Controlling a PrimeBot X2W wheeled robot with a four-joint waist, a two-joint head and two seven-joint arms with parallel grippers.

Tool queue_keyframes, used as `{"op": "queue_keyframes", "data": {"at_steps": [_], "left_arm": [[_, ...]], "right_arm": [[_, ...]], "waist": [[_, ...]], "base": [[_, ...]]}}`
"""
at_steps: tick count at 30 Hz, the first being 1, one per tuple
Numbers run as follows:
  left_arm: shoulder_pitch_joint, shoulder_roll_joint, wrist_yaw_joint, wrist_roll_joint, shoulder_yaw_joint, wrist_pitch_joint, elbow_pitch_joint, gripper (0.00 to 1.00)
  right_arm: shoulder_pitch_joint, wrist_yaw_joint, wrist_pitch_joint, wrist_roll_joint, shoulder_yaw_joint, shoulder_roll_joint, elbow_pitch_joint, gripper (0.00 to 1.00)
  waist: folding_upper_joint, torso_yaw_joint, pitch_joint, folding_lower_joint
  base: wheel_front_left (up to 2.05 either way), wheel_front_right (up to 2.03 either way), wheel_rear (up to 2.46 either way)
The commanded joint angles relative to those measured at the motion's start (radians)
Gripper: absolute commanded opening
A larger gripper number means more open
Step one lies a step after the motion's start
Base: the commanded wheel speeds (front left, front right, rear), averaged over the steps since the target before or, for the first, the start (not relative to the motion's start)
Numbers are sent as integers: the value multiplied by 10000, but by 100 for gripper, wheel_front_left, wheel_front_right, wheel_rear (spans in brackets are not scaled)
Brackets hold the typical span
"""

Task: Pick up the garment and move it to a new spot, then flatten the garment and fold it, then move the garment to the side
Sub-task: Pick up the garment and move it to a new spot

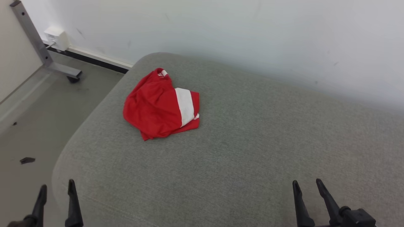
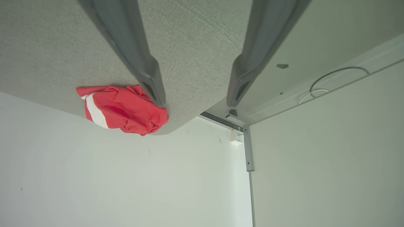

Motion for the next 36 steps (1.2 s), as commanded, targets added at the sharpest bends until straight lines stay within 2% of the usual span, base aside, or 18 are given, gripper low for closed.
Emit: {"op": "queue_keyframes", "data": {"at_steps": [1, 9, 10, 14, 17, 22, 27, 36], "left_arm": [[-230, 0, 16, -140, 52, -11, -86, 100], [-2085, 377, -98, -481, 167, 15, -84, 100], [-2841, 673, -166, -569, 251, 63, 28, 100], [-4366, 1206, -233, -669, 300, 278, 191, 100], [-5147, 1515, -262, -856, 465, 393, 443, 100], [-6757, 2268, -399, -1130, 701, 661, 1426, 100], [-7976, 2887, -502, -1291, 736, 836, 2585, 100], [-9095, 3661, -563, -1431, 638, 1925, 5306, 100]], "right_arm": [[-110, -29, 50, -102, -47, -5, -86, 100], [-534, -29, 404, -378, -431, -407, -728, 100], [-675, -29, 500, -417, -471, -561, -904, 100], [-916, -29, 595, -470, -774, -756, -1244, 100], [-1022, -29, 609, -498, -965, -802, -1428, 100], [-1169, -29, 616, -504, -1418, -741, -1800, 100], [-1257, -29, 640, -568, -1782, -680, -2182, 100], [-1426, -29, 768, -643, -2060, -646, -2504, 100]], "waist": [[-1, -345, 294, 0], [-1, -1603, 1518, 0], [-1, -2005, 1903, 0], [-1, -2819, 2600, 0], [-1, -3212, 2916, 0], [-1, -4098, 3579, 0], [-1, -4656, 4118, 0], [-1, -5105, 4667, 0]], "base": [[0, 0, 0], [0, 0, 0], [0, 0, 0], [0, 0, 0], [0, 0, 0], [0, 0, 0], [0, 0, 0], [0, 0, 0]]}}
